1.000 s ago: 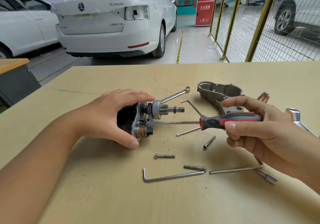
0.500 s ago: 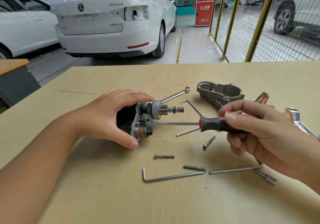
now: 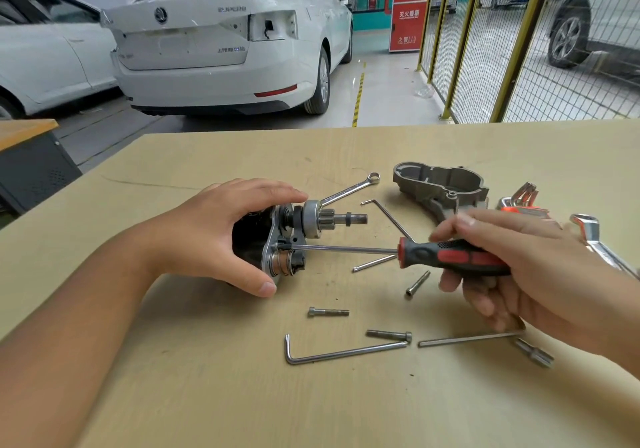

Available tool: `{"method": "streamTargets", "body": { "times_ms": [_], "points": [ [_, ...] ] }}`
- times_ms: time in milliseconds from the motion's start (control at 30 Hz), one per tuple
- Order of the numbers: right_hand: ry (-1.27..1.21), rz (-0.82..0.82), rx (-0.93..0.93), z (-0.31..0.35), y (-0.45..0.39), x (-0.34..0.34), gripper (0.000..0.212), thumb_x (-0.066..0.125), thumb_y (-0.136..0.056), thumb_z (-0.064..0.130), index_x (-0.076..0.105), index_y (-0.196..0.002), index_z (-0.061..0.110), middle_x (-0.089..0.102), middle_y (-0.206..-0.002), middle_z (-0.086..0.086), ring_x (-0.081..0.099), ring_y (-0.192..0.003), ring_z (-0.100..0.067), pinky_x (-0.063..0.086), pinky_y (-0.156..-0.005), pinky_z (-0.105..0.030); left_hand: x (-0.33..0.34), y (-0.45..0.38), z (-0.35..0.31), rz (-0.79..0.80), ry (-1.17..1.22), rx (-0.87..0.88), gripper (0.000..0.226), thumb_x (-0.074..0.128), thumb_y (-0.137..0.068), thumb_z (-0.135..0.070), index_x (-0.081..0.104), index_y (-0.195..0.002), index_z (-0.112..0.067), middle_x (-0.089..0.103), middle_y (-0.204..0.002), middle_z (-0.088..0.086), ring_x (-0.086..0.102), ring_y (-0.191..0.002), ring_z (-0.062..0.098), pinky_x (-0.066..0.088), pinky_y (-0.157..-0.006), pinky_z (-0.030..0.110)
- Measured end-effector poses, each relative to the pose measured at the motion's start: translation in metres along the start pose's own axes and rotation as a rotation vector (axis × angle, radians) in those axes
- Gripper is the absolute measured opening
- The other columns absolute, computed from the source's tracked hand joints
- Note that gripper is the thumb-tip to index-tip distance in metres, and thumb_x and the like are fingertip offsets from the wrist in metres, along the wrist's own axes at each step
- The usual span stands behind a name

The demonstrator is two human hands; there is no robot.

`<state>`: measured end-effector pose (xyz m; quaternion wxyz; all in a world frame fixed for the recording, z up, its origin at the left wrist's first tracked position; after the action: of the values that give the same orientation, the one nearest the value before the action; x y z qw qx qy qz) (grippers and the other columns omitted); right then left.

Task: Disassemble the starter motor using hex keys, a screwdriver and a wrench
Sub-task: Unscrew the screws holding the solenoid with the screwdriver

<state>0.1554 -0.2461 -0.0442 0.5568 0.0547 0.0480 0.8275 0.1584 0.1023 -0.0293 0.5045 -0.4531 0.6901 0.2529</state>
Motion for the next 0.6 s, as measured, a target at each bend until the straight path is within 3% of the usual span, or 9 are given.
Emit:
{"method": "streamTargets", "body": {
  "times_ms": [167,233,300,467,600],
  "points": [
    [-0.103,0.02,-0.111,-0.0003,-0.0017,-0.0052,0.03,0.08,-0.065,0.018,0.073,-0.093,0.01,0.06,-0.077,-0.021,0.047,-0.052,-0.022,0.045,-0.046,-0.031,-0.0003,-0.0001,-0.0007,0.004,0.0,-0.013,0.106,0.085,-0.048,-0.067,0.046,-0.147,-0.056,0.036,-0.152,-0.042,0.029,-0.146,-0.013,0.023,-0.116,0.015],
    [-0.16,0.002,-0.128,-0.0023,-0.0027,-0.0067,0.035,0.081,-0.059,0.009,0.074,-0.093,0.011,0.055,-0.077,-0.015,0.046,-0.056,-0.021,0.046,-0.05,-0.03,-0.0003,0.0003,-0.0006,0.006,0.001,-0.013,0.107,0.085,-0.049,-0.067,0.046,-0.147,-0.055,0.036,-0.152,-0.042,0.029,-0.146,-0.013,0.022,-0.115,0.013],
    [-0.168,0.002,-0.116,-0.0027,-0.0023,-0.005,0.035,0.082,-0.059,0.011,0.074,-0.093,0.01,0.056,-0.075,-0.014,0.045,-0.055,-0.02,0.045,-0.049,-0.03,-0.0005,0.0005,-0.0007,0.005,0.002,-0.011,0.107,0.085,-0.049,-0.067,0.046,-0.147,-0.056,0.036,-0.151,-0.044,0.029,-0.145,-0.014,0.021,-0.113,0.009],
    [-0.066,-0.036,-0.05,0.0003,-0.0012,-0.0024,0.046,0.074,-0.07,0.046,0.07,-0.094,0.006,0.065,-0.075,-0.028,0.042,-0.041,-0.022,0.037,-0.04,-0.025,-0.0011,0.0006,0.0003,0.007,0.002,-0.019,0.109,0.085,-0.048,-0.067,0.046,-0.149,-0.054,0.035,-0.151,-0.045,0.027,-0.145,-0.016,0.022,-0.113,0.009],
    [-0.134,0.013,-0.116,-0.0012,-0.0017,-0.0047,0.033,0.081,-0.063,0.019,0.072,-0.094,0.01,0.059,-0.077,-0.02,0.043,-0.048,-0.021,0.04,-0.043,-0.03,-0.0008,0.0007,0.0,0.007,0.001,-0.013,0.108,0.084,-0.048,-0.068,0.046,-0.148,-0.055,0.035,-0.15,-0.046,0.027,-0.145,-0.016,0.022,-0.111,0.007]
  ]
}}
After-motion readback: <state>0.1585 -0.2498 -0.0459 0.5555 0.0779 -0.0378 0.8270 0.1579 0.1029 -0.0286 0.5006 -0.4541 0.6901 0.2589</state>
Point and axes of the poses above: each hand's wrist, its own y-axis away from the middle knuckle, its own x-axis out of the palm, z = x × y, the point moved 1 cm from there along -y, towards the middle knuckle
